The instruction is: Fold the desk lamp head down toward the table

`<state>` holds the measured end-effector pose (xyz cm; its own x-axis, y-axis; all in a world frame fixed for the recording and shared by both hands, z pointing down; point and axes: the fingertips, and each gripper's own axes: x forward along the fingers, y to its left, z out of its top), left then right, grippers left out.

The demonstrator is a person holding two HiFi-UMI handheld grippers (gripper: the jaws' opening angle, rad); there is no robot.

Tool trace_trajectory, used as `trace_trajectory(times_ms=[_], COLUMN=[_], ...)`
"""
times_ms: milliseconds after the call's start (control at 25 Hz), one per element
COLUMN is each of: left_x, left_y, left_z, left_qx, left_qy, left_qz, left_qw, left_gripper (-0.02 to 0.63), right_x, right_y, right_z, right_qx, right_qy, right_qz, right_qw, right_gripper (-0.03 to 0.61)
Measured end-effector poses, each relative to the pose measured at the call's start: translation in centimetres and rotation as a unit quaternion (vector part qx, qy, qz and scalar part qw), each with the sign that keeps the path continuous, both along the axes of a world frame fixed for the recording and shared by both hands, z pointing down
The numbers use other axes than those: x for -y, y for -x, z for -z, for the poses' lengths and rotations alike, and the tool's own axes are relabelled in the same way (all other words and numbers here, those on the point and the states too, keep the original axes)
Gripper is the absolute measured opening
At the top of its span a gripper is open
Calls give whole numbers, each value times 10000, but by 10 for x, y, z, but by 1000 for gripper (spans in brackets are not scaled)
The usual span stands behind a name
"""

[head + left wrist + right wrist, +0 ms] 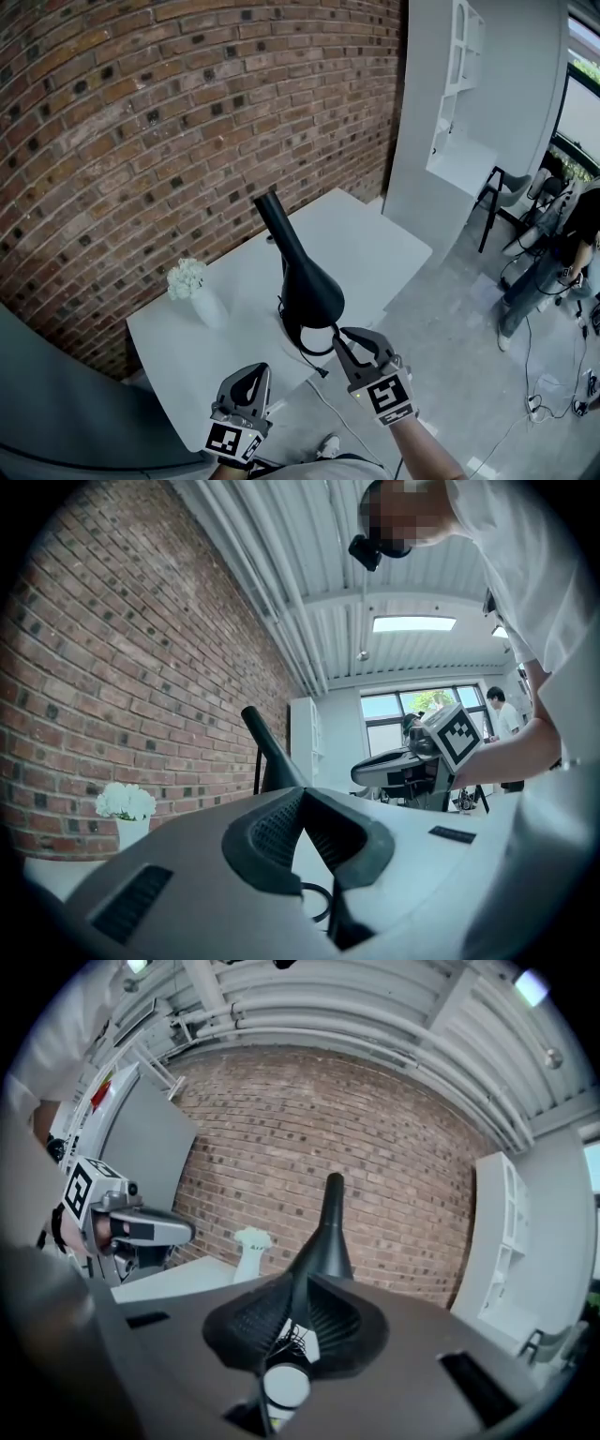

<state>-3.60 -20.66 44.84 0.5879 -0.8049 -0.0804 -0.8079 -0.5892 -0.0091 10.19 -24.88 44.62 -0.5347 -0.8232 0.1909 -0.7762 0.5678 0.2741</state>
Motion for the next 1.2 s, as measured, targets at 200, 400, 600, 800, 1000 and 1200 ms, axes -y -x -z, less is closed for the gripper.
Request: trace_trajectory(times_ms=[200,400,600,800,1000,1200], left_x=[-7,-15,-16,-18,-22,-25], left_y=[7,13,18,19,20,26], left_z=[0,-2,2,2,1,2], left_qx=[-3,-1,-24,-70,-101,-156], left_qy=[26,80,47,66,74,69], left_qz=[-47,-111,-141,-193,-268,-284], left_qw=[10000,9999,9999,9998,9996,9995], left_gripper=[8,8,8,8,8,8], right_x=[-16,-35,-47,-59,-64,-68], right_y=[10,14,15,17,18,25], right_z=[3,10,21,28,38,51], right_qx=[376,1133,1589,1824,2264,2246], right_qy=[98,305,260,273,361,275], right_qz=[58,-75,-146,-156,-175,-187], right_qw=[9992,9931,9868,9827,9732,9739], right_gripper=[41,28,17,17,17,17])
